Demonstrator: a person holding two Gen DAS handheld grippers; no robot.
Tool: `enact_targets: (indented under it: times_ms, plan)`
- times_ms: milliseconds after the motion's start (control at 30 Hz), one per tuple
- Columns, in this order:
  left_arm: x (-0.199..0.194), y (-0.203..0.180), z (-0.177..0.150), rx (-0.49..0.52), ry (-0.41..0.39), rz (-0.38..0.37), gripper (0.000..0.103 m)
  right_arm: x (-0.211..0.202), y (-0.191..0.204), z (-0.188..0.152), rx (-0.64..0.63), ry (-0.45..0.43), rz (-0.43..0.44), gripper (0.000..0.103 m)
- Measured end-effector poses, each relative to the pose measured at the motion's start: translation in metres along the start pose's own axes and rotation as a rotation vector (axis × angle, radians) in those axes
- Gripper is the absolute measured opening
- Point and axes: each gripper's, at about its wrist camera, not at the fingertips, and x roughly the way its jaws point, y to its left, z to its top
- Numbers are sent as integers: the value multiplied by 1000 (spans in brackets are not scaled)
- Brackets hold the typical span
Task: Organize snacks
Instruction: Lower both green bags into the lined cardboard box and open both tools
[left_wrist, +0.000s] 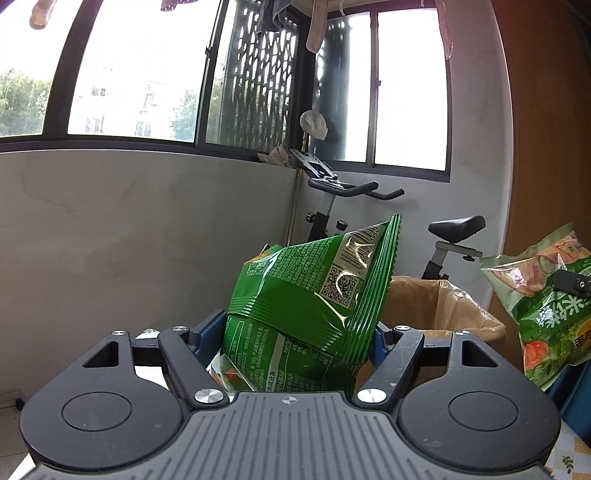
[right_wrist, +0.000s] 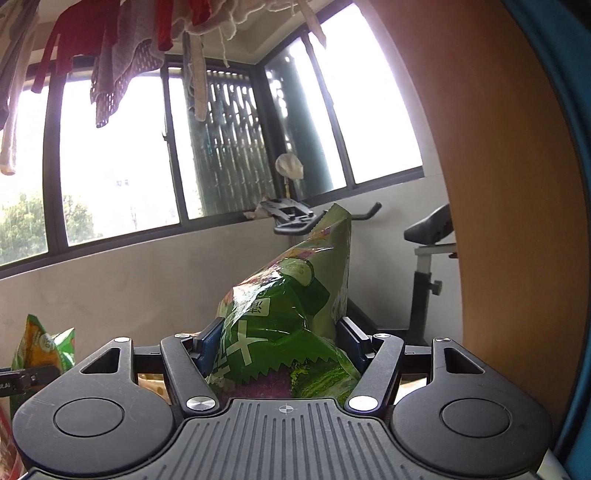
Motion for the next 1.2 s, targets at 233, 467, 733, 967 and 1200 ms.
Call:
enact_targets:
  times_ms: [233,467,733,967,1200]
  plan:
    - [34,-8,23,4,-17,-77,77,48,13,20,-30,13,8,61]
    - [90,-21,45,-70,-42,-164,78,112,34,34,-78,11,-35,61]
    - [162,-42,49,-70,17,-226,78,178,62,14,-118,90,-101,61]
    - [202,-45,32,-42,160,-236,78,204,60,-13,-61,247,-147,61]
    - [226,-36,28,-69,236,-226,91,205,48,-29,-22,313,-176,65]
